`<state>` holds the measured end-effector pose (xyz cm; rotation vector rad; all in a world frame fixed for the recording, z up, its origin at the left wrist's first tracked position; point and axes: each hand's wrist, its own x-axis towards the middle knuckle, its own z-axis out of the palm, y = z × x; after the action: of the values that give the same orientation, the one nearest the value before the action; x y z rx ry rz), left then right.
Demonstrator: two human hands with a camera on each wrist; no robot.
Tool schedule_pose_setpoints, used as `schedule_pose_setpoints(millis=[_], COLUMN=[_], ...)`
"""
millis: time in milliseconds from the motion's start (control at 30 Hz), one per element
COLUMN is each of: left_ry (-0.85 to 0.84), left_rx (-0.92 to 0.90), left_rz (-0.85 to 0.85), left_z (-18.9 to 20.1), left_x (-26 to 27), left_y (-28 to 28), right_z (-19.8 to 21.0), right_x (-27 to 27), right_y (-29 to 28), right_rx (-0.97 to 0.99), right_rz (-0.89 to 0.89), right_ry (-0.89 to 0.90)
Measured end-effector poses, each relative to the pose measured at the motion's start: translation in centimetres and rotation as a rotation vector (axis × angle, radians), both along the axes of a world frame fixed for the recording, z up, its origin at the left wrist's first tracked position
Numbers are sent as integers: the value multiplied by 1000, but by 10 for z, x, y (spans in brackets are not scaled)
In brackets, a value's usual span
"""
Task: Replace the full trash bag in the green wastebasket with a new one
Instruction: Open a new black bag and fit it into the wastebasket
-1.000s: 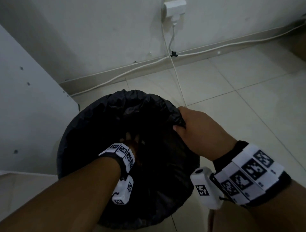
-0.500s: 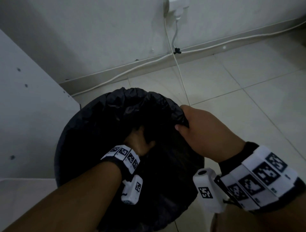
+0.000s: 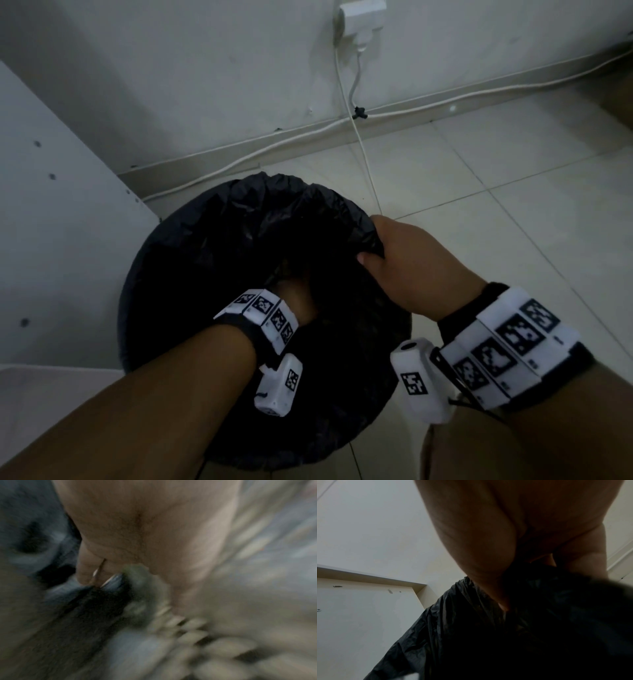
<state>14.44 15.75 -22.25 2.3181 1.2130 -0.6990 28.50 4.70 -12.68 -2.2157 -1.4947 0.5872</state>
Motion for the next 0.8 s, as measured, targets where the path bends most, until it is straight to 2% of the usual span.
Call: schedule_pose_setpoints(millis=[133,233,300,367,433,500,533,600,700,767,800], left_ry=[-389,-649,-870,-1002,-939,-891,-904,-953,-963,-950,-941], left_rx=[-64,2,283,606,705,501,369,285,258,260,261], left_rz=[-59,21,98,215,403,533,525,427,412,437,447], left_z=[60,111,135,137,117,94,87,77,73,71,70], left_x=[-27,-73,-111,-149,-182,-201,-204,-204,-201,-200,-201], left_y=[-4,-18,-29,-32,-29,-26,-28,-33,-37,-37,-38], right_z=[3,6,7,9,10,9,8,9,26,38,40], right_x=[3,4,5,5,5,3,2,-6,-37,-71,-87], right_y=[0,2,3,3,3,5,5,4,-6,-4,1], right_rx=[-26,-51,-65,-70,-78,-82,-86,-80,174,315,263], right_rz=[-17,-32,-48,-56,-66,-81,-96,-138,-231,-132,-27], right_ry=[-16,-16,-5,-1,-6,-3,7,7,-260,-300,-234])
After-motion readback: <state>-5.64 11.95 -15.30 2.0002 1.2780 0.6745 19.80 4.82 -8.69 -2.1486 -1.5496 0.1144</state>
